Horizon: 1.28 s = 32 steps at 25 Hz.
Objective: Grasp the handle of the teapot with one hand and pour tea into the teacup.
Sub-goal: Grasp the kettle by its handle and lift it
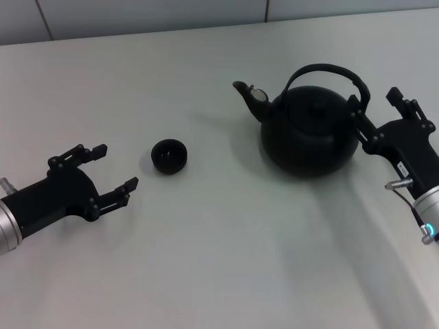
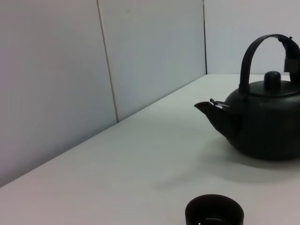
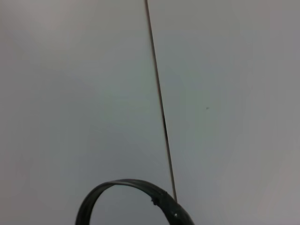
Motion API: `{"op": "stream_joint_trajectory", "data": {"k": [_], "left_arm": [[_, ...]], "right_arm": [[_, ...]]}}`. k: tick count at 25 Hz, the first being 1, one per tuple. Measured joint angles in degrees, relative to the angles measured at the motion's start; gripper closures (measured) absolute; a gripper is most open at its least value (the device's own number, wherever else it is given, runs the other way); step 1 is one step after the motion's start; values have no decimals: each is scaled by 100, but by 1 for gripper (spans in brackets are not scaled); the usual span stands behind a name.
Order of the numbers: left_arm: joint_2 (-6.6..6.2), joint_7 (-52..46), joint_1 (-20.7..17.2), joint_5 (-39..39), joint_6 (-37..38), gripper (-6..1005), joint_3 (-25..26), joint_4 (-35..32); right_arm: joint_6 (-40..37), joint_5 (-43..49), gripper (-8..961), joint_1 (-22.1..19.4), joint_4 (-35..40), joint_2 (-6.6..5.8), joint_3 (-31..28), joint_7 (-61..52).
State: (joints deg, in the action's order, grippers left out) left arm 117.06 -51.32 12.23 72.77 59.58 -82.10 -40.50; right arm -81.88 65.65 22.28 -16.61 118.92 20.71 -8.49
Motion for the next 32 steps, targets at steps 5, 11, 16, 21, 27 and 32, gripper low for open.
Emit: {"op": "stream_joint_trajectory", "data": {"k": [5,11,16,21,27,32], "left_arm": [[-1,19,21,0,0,198,2,48],[1,21,13,0,1,198,2,63],[1,26,20,0,0,198,10,86],[1,26,19,0,1,198,10,93],[-5,22,23,0,1,198,10,94],[-8,6,26,0,26,198,10,86]], "right_arm": [[170,57,192,82,241,-1,17,-436],[93,155,375,54,372,3,82,-710],[84,207,628,59,384,9,87,-715],[77,211,711,56,388,16,86,-715],[54,217,810,42,454,17,93,-708],[-144,285,815,49,631,22,95,-705]]}}
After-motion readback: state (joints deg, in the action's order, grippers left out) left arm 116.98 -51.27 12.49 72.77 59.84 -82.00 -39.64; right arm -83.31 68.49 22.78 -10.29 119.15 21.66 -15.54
